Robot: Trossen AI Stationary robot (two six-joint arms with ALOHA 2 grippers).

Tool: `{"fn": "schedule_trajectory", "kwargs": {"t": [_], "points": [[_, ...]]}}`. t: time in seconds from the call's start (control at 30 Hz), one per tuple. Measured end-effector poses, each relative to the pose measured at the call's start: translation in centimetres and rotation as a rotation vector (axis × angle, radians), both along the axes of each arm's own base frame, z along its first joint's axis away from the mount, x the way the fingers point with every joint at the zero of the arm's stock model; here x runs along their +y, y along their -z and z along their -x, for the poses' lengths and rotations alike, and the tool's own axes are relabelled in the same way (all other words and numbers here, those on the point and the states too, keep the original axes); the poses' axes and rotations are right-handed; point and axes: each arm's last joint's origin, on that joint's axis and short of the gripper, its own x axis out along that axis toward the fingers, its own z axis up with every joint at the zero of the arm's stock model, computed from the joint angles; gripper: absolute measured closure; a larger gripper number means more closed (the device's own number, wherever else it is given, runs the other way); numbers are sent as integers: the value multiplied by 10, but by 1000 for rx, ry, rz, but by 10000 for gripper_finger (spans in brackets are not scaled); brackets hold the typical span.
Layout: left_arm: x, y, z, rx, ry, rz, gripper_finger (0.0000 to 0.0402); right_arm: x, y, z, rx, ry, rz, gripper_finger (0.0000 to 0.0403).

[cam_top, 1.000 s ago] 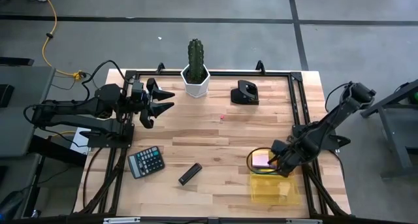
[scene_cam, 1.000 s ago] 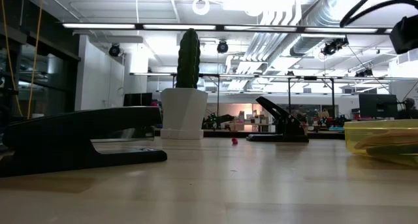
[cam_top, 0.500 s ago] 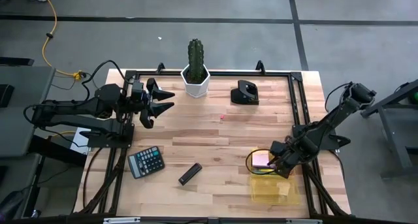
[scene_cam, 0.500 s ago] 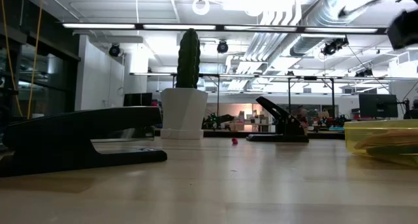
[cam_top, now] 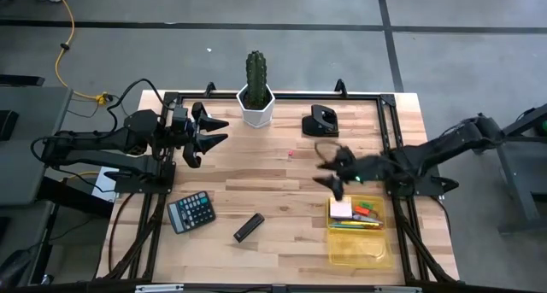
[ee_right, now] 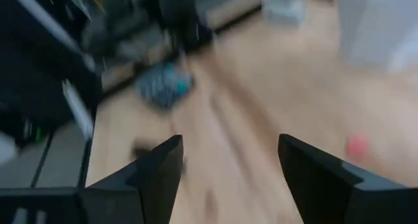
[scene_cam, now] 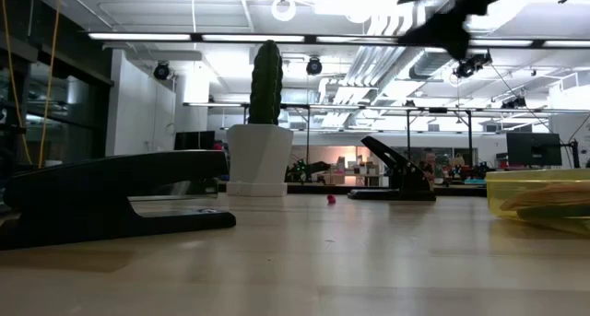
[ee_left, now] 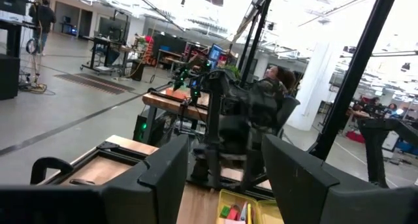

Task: Pack school essentials
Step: Put the small pink eraser on the yellow supply box

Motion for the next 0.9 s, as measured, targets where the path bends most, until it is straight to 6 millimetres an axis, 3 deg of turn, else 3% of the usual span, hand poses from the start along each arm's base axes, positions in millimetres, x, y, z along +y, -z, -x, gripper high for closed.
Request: {"fn": "schedule_trajectory", "kwargs": {"t": [0.17,0.3,0.5,0.9], "points": [[0,0,0,-1,0,0,216,-25,-18,-29,-259,8,123,159],[0,0,0,-1,-1,0,216,-34,-29,-39,-406,-18,238,159],[0,0,0,0,0,0,216,-35,-32,-38,-419,-41,375,159],[0,0,0,0,0,0,216,-35,-32,-38,-411,-42,379,160]]}}
